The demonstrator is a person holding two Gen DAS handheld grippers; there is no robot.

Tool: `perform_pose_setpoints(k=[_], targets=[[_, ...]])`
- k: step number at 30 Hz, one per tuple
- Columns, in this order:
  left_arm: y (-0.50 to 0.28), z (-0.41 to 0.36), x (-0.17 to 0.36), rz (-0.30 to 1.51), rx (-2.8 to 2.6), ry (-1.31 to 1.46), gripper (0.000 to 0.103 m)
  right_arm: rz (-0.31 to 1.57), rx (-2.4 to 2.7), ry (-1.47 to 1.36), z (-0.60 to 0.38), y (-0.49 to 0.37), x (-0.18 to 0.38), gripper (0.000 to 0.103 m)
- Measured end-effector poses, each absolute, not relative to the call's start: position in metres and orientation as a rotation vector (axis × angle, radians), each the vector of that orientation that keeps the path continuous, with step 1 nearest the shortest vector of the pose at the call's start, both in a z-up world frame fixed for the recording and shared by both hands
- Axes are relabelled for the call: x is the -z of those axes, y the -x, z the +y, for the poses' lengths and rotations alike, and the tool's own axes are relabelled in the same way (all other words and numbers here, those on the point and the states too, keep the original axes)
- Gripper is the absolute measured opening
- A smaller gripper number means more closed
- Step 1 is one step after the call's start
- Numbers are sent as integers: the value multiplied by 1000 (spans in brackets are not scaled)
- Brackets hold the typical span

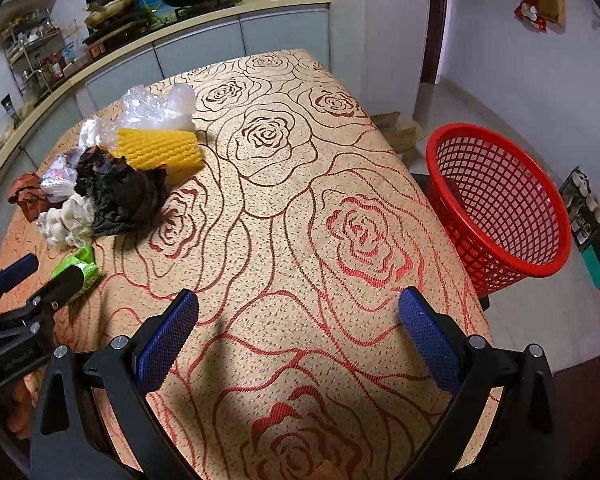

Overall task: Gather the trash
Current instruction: 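Move the left tool to the green snack packet and close on it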

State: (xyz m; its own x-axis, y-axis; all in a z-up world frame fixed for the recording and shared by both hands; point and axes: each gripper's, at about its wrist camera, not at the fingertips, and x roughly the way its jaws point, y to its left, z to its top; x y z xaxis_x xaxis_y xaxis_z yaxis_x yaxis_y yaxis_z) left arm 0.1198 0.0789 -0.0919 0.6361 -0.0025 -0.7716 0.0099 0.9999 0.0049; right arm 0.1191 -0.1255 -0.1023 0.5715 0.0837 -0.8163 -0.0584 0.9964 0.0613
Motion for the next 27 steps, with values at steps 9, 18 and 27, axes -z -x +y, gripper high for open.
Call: perform_pose_setpoints(k=[9, 18, 27], targets=[[-130, 80, 104, 919, 52, 13, 40, 998, -84, 0, -121, -128, 118, 98], [-127, 81, 103, 896, 54, 19, 26, 1000, -78, 16, -120, -127, 124, 98], [-111, 94, 97, 856, 58, 40, 23, 1036, -96, 24, -119, -131, 122, 98]])
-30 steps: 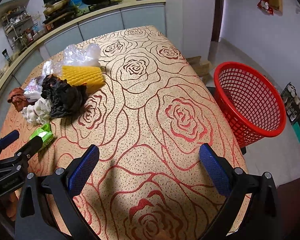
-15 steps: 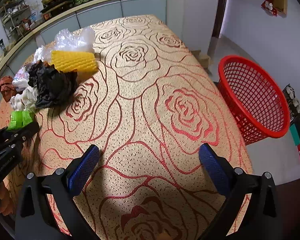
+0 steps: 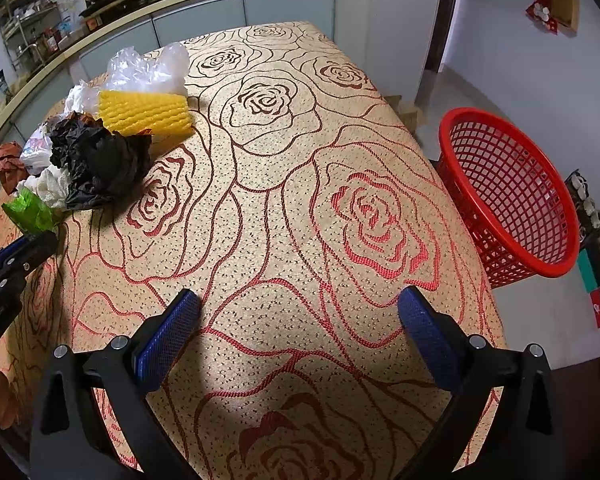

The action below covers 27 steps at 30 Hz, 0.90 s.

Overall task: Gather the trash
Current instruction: 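Move the left tool to the green snack packet and close on it, then lift the green packet with the left tool while the right tool grasps the black plastic bag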

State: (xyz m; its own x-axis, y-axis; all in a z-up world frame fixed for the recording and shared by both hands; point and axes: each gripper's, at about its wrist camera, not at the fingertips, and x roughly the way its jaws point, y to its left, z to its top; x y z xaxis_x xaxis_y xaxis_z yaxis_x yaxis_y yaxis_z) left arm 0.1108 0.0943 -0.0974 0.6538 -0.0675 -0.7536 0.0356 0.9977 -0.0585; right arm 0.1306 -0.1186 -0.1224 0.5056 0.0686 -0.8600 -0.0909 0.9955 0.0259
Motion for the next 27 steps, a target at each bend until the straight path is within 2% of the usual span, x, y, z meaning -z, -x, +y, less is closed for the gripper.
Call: perform_pose_setpoints(k=[14, 15, 17, 19, 27], targets=[[-85, 121, 94, 845, 42, 107, 20, 910, -218, 38, -87, -128, 84, 98], [-85, 123, 95, 851, 41, 114, 21, 907, -220, 38, -86, -129, 83, 98], [-85, 127, 95, 855, 32, 123, 38, 905, -225, 39, -83, -131, 81, 98], [-85, 129, 93, 845, 19, 129, 47, 902, -233, 39, -80, -132, 79, 98], [-95, 130, 92, 840, -1, 127, 47, 875, -260, 55, -66, -136, 74, 98]])
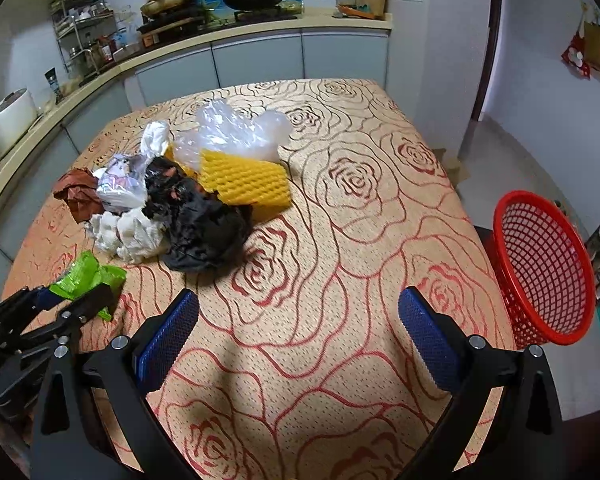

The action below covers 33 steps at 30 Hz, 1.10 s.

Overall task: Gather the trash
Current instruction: 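Lift the green packet with the left tool while the right tool grasps the black plastic bag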

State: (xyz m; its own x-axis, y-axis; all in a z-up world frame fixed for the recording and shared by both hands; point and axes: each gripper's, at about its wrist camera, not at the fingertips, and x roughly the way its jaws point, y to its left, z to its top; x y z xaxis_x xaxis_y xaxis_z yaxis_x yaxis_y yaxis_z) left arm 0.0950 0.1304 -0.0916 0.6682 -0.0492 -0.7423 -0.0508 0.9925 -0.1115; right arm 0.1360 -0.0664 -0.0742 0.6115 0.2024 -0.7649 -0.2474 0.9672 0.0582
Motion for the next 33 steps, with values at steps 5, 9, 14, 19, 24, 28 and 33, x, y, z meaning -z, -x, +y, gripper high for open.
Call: perform_pose_setpoints(k=[5, 9, 14, 19, 24, 28, 33], targets=[[-96, 132, 93, 838, 1, 127, 27, 867, -296, 43, -58, -144, 72, 98], [-95, 136, 93, 838, -9, 126, 22, 870, -337, 33, -43, -154, 73, 98], [-91, 140, 89, 827, -26, 117, 22, 864, -372, 38, -27, -164, 76, 98], [-88, 146, 87, 823, -40, 126, 22, 889, -383, 34, -15, -180, 88, 98], [-85, 149, 85, 816, -48, 122, 22, 894, -361, 40, -11, -190, 98, 96], [-84, 149, 85, 812, -52, 117, 22, 924, -378, 35, -11, -195, 106, 72], [-82, 146, 83, 806, -57, 104, 22, 934, -407, 20, -15, -187, 107, 49]])
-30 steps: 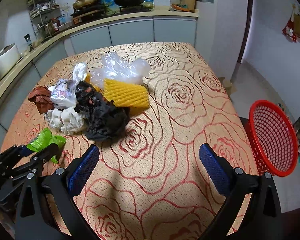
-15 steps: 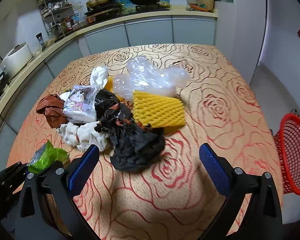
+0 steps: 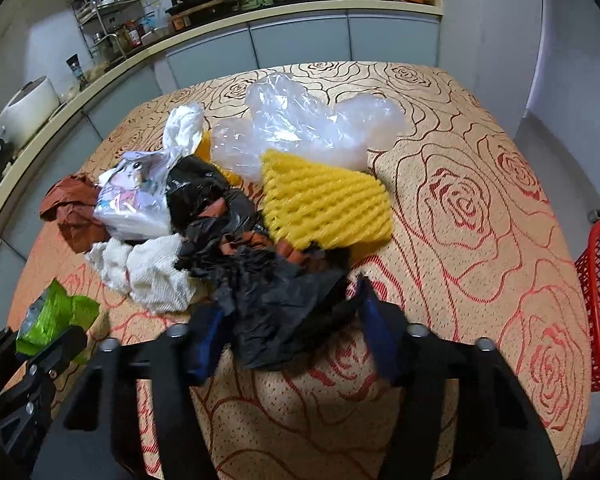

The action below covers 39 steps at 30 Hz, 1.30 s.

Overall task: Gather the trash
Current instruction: 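Lift the green packet with the left tool while the right tool grasps the black plastic bag, then carry the green packet and black bag over the red wastebasket with both tools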

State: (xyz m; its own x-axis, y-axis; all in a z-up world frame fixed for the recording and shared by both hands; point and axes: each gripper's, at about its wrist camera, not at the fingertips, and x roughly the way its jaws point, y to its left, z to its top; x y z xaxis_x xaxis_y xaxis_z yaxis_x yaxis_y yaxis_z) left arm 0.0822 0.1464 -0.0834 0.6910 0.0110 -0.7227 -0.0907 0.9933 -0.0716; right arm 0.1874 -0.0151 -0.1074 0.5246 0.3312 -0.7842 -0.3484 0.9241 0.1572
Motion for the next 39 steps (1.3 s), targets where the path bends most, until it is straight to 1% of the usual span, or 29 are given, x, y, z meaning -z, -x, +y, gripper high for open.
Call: perform_pose_setpoints(k=[3, 13, 27, 39], targets=[[-81, 145, 82, 801, -57, 100, 22, 919, -414, 12, -21, -180, 102, 47], [-75, 139, 73, 777, -61, 84, 22, 859, -435, -8, -38, -148, 81, 47], [-62, 133, 48, 715, -74, 80, 22, 772, -473, -56, -61, -105, 42, 47], [-64, 110, 23, 655, -32, 60, 22, 689, -406, -83, -94, -89, 15, 47]])
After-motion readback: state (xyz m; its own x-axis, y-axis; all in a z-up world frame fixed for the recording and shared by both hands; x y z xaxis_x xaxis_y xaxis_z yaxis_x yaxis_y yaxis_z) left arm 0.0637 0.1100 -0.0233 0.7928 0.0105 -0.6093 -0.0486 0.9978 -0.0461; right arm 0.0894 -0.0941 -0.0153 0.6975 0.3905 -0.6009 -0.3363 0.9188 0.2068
